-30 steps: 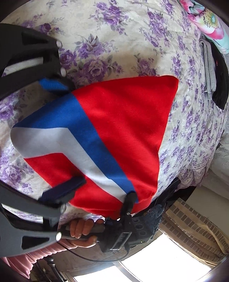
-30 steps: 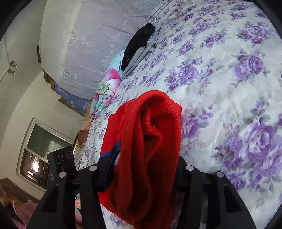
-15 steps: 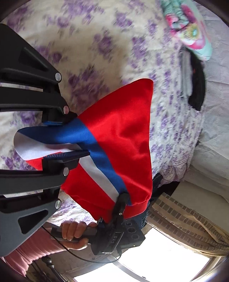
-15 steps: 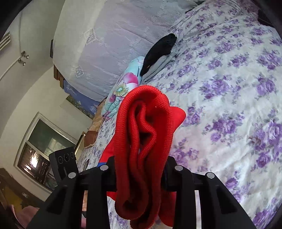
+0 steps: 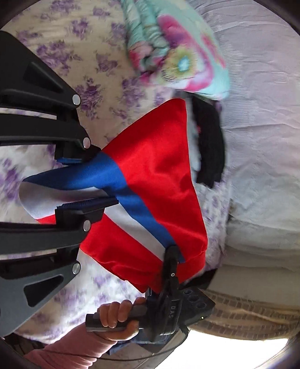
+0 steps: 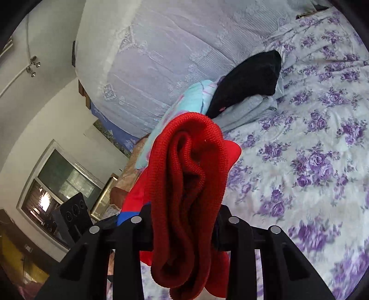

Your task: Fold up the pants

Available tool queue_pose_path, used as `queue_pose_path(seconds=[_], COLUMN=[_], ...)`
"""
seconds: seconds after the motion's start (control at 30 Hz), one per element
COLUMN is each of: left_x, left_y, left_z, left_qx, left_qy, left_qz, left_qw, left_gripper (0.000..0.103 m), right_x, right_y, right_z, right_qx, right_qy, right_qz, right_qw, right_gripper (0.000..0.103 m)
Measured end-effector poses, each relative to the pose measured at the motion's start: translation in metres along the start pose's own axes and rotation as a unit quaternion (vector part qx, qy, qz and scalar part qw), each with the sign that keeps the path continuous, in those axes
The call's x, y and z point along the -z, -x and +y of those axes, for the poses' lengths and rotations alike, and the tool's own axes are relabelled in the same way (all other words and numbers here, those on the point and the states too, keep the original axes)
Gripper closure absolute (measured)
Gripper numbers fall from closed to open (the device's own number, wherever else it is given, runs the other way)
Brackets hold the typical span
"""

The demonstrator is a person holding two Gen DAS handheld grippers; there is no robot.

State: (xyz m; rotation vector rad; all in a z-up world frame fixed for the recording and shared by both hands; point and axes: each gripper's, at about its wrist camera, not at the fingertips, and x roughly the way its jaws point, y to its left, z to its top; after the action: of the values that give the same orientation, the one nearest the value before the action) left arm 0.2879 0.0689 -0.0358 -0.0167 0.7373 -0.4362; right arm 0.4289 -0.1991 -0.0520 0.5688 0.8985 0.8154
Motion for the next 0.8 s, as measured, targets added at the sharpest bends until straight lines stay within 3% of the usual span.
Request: queue_pose_path(seconds=[0.07,0.13,0.17,0.2,0.23,0.27,0.33,0.47,0.53,0.6,0.67,0.73,0.8], left_x=[0.013,0.028,0.025,0.021,0.021,0.023,0.022,0.006,-0.008,-0.019,-0.024,-0.024,-0.016], left_y=[-0.037,-0.059,-0.056,-0.049,-0.046,-0.043,-0.033,0.003,0.009,0.002,-0.014,-0.039,-0.063], left_z=[0.024,0.043,0.048,0.051,0.053,0.055,0.065,0.073,0.061,0.044,0.029,0.024,0.026], left_qx=[0.002,0.011,0.021,0.018,-0.006,-0.031,-0.037,-0.054,-0.058,-0.062,-0.069,-0.064,-0.071], left_qy=[0.022,0.054,0.068,0.073,0.070,0.065,0.076,0.097,0.075,0.047,0.025,0.030,0.040], left_qz=[0.046,0.083,0.084,0.085,0.086,0.085,0.083,0.023,0.004,-0.004,0.001,0.025,0.055], left_qw=[0.9987,0.9950,0.9940,0.9936,0.9938,0.9938,0.9930,0.9935,0.9955,0.9970,0.9973,0.9972,0.9952], left_gripper=[0.080,0.069,0.064,0.054,0.046,0.037,0.037,0.039,0.038,0.038,0.038,0.038,0.038], right_x=[0.009,0.013,0.010,0.011,0.014,0.016,0.020,0.011,0.002,-0.006,-0.011,-0.011,-0.004], right_y=[-0.032,-0.040,-0.034,-0.030,-0.028,-0.027,-0.018,0.023,0.032,0.022,-0.001,-0.028,-0.052], right_z=[-0.037,-0.054,-0.049,-0.042,-0.038,-0.036,-0.030,0.004,0.039,0.063,0.071,0.058,0.025], right_qx=[0.032,0.025,0.026,0.043,0.062,0.075,0.096,0.161,0.161,0.157,0.155,0.174,0.223], right_qy=[-0.030,-0.053,-0.046,-0.030,-0.011,-0.002,0.005,0.060,0.111,0.140,0.153,0.145,0.110], right_qz=[0.031,0.039,0.034,0.034,0.041,0.047,0.044,-0.055,-0.102,-0.111,-0.085,-0.043,0.006], right_qw=[0.999,0.997,0.998,0.998,0.997,0.996,0.994,0.984,0.975,0.971,0.972,0.973,0.969], right_gripper=[0.068,0.064,0.059,0.042,0.036,0.036,0.036,0.036,0.036,0.036,0.038,0.058,0.069])
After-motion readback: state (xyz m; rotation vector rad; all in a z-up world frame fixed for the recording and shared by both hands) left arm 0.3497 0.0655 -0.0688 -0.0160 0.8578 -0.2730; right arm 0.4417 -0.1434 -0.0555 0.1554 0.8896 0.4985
